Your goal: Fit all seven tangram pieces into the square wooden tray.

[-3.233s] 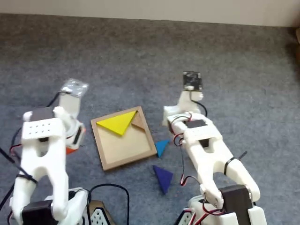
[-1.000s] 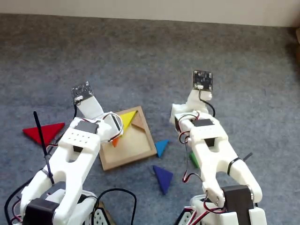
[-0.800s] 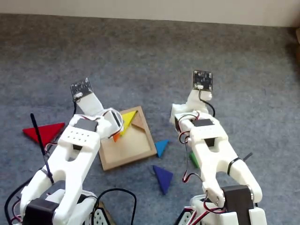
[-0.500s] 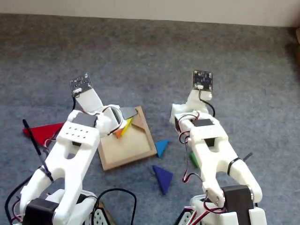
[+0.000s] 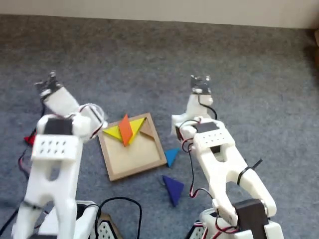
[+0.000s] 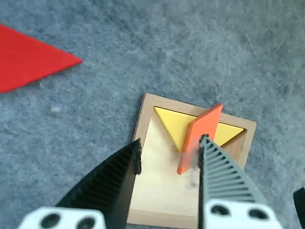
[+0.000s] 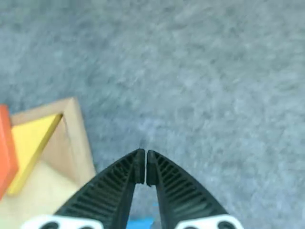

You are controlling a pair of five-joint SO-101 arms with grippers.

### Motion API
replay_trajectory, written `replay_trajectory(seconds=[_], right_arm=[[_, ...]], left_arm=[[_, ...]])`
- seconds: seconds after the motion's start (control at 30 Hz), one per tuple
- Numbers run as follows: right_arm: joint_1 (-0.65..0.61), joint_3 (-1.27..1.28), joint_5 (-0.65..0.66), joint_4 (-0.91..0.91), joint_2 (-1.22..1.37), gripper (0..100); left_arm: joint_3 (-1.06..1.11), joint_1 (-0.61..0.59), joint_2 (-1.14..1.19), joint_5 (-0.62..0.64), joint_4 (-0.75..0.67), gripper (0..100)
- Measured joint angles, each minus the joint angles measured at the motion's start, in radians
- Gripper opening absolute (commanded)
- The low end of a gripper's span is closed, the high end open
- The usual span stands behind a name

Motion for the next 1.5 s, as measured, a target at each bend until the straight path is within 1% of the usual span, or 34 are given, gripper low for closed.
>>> replay_trajectory(seconds=[0.1, 0.17, 0.23, 0.27, 0.43, 0.53, 0.63, 0.73, 0.97, 1.07, 1.3, 1.5], right_arm=[[-0.032, -0.060, 0.000, 0.141, -0.017, 3.9], [-0.063, -0.094, 0.000, 0.196, -0.017, 8.2], [-0.097, -0.124, 0.000, 0.233, -0.017, 13.9], [-0.114, -0.138, 0.000, 0.258, -0.017, 14.9], [-0.199, -0.193, 0.000, 0.345, -0.018, 15.0], [-0.259, -0.222, 0.000, 0.350, -0.018, 15.0], [-0.327, -0.262, 0.000, 0.350, -0.015, 15.0], [-0.384, -0.333, -0.034, 0.350, 0.041, 15.0], [-0.413, -0.557, -0.055, 0.350, 0.381, 15.0], [-0.434, -0.612, -0.087, 0.350, 0.491, 15.0], [-0.454, -0.641, -0.109, 0.345, 0.537, 15.0], [-0.454, -0.641, -0.109, 0.288, 0.537, 14.9]], left_arm=[[0.100, -0.072, -0.149, -0.029, 0.003, 18], [0.178, -0.133, -0.247, -0.044, -0.021, 18], [0.275, -0.198, -0.339, -0.060, -0.075, 18], [0.324, -0.222, -0.377, -0.061, -0.109, 17], [0.551, -0.331, -0.520, -0.063, -0.276, 17], [0.591, -0.377, -0.574, -0.063, -0.310, 17], [0.608, -0.388, -0.611, -0.061, -0.319, 17], [0.609, -0.402, -0.621, -0.063, -0.322, 18], [0.609, -0.437, -0.629, -0.063, -0.322, 17], [0.609, -0.459, -0.632, -0.063, -0.322, 17], [0.609, -0.462, -0.632, -0.063, -0.325, 17], [0.609, -0.462, -0.632, -0.063, -0.325, 17]])
